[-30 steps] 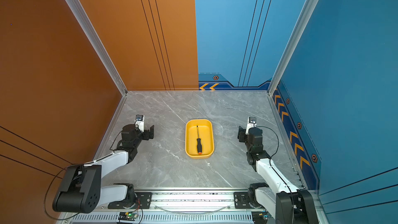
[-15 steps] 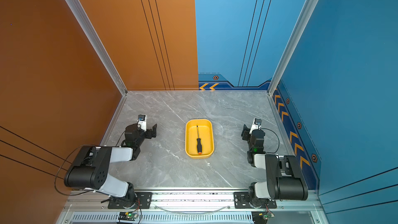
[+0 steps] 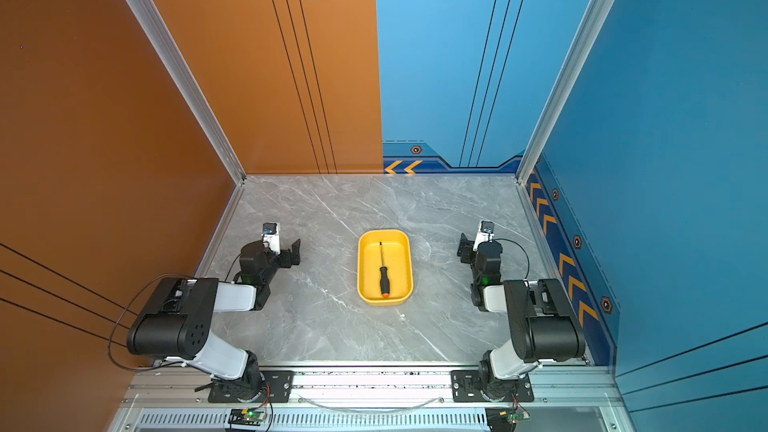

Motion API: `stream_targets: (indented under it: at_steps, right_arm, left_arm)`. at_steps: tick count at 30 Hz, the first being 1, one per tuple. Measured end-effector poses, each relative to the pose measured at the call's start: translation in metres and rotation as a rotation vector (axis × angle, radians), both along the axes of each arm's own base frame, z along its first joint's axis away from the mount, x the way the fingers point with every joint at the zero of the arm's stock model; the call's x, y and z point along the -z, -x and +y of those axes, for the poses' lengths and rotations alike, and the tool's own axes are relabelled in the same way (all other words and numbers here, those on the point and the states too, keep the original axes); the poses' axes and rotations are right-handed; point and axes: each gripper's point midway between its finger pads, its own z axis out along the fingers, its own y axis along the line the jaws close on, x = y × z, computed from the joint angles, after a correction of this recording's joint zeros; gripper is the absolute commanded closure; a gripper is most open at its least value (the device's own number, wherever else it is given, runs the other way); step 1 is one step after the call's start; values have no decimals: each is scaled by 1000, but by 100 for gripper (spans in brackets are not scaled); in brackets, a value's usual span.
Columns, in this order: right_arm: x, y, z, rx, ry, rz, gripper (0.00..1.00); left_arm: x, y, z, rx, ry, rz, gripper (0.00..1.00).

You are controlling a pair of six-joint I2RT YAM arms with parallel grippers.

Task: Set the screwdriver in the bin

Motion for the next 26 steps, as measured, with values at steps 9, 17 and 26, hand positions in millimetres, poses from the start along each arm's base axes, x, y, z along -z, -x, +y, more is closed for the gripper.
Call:
stream_targets:
  at_steps: [9, 17, 26]
  right_arm:
    - [2, 1, -1, 7, 16, 10, 0]
    - [2, 1, 0, 11, 19, 10, 0]
    - [2, 1, 0, 11, 19, 10, 0]
  left_arm:
    - [0, 0, 1, -7, 1, 0, 2]
    - [0, 0, 1, -7, 1, 0, 2]
    - [0, 0, 1, -8, 1, 0, 2]
